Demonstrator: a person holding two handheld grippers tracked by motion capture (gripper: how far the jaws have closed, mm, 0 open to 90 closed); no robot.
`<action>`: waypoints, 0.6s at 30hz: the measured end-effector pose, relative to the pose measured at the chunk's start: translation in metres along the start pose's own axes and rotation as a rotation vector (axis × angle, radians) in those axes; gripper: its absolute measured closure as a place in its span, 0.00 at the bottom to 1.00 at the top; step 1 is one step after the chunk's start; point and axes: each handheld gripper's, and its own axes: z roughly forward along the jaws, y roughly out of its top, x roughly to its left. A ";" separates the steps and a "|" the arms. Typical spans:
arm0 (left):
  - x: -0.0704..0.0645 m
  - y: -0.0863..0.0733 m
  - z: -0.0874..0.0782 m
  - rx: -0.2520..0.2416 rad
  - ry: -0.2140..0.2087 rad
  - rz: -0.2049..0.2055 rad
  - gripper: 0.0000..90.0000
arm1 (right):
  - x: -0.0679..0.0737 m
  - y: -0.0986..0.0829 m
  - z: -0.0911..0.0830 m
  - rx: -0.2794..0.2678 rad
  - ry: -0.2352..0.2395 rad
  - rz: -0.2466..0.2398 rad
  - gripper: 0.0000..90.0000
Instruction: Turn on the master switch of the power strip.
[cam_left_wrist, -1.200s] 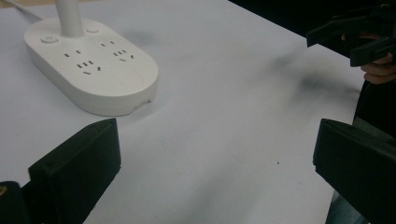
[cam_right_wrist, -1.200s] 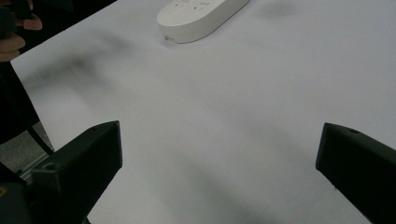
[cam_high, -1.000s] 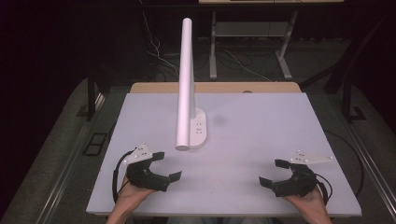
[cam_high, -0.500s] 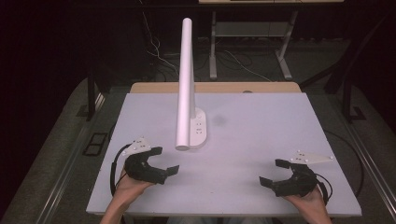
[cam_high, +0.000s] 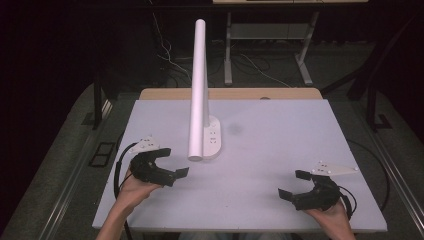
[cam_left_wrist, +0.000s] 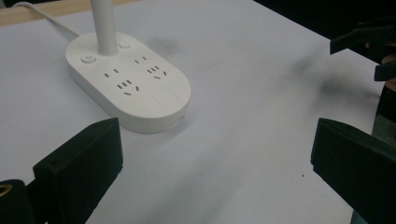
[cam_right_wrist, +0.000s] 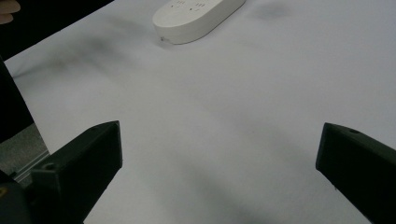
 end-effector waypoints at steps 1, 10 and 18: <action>0.001 0.002 0.000 0.005 0.001 0.003 0.01 | 0.000 0.000 0.000 -0.002 0.000 -0.001 0.00; 0.009 0.015 0.004 0.026 0.011 0.018 0.01 | -0.001 0.000 -0.001 -0.003 -0.002 -0.004 0.00; 0.018 0.025 0.007 0.037 0.013 0.019 0.01 | -0.002 0.000 -0.001 -0.002 -0.002 -0.005 0.00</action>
